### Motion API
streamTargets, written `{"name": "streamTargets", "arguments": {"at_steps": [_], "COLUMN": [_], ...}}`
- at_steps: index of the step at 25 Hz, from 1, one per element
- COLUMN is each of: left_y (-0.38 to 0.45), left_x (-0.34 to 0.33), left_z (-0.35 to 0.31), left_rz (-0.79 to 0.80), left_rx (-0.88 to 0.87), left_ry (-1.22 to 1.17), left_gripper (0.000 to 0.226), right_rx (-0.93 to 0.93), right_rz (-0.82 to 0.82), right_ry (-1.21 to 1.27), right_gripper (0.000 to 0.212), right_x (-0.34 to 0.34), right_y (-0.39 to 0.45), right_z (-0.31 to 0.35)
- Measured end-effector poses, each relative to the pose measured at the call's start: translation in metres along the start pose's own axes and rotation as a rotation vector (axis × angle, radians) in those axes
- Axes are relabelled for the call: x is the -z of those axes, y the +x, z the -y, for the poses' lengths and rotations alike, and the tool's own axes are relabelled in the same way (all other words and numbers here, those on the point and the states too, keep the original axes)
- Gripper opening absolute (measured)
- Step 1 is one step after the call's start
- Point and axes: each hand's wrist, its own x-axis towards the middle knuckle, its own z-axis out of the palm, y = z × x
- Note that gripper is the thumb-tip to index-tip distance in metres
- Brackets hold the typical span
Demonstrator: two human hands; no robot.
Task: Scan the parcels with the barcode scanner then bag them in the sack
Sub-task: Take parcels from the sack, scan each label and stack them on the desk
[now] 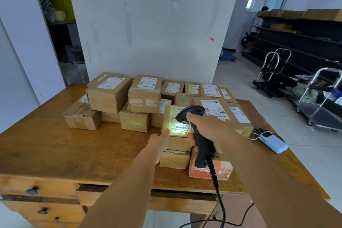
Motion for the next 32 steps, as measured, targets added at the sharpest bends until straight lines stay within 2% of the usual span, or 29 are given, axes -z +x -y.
{"name": "streamTargets", "arguments": {"at_steps": [7, 11, 16, 18, 21, 23, 28, 32], "left_y": [-0.004, -0.008, -0.015, -0.016, -0.016, -0.013, -0.015, -0.032], "left_x": [-0.007, -0.008, -0.003, -0.001, 0.005, 0.009, 0.023, 0.062], "left_z": [0.006, 0.009, 0.012, 0.014, 0.015, 0.017, 0.025, 0.030], "left_rz": [-0.012, -0.008, 0.010, 0.033, 0.065, 0.085, 0.100, 0.037], "left_rx": [-0.082, -0.110, -0.128, -0.159, -0.187, -0.189, -0.194, -0.180], "left_ry": [0.168, 0.199, 0.218, 0.222, 0.211, 0.191, 0.016, -0.204], "left_gripper": [0.060, 0.060, 0.058, 0.055, 0.051, 0.048, 0.043, 0.029], "right_rx": [-0.033, -0.019, 0.008, 0.058, 0.118, 0.110, 0.227, 0.336], "right_rz": [-0.026, -0.024, -0.023, -0.061, -0.209, -0.282, -0.317, -0.221], "right_ry": [0.054, 0.069, 0.114, 0.135, 0.006, -0.072, -0.140, -0.173], "right_gripper": [0.036, 0.039, 0.031, 0.026, 0.021, 0.019, 0.012, 0.010], "right_x": [0.004, 0.004, 0.006, 0.002, -0.010, -0.019, -0.045, -0.072], "right_y": [-0.018, -0.028, -0.033, -0.026, 0.000, 0.017, 0.037, 0.031], "right_z": [-0.008, -0.013, -0.013, -0.021, -0.043, -0.057, -0.072, -0.062]}}
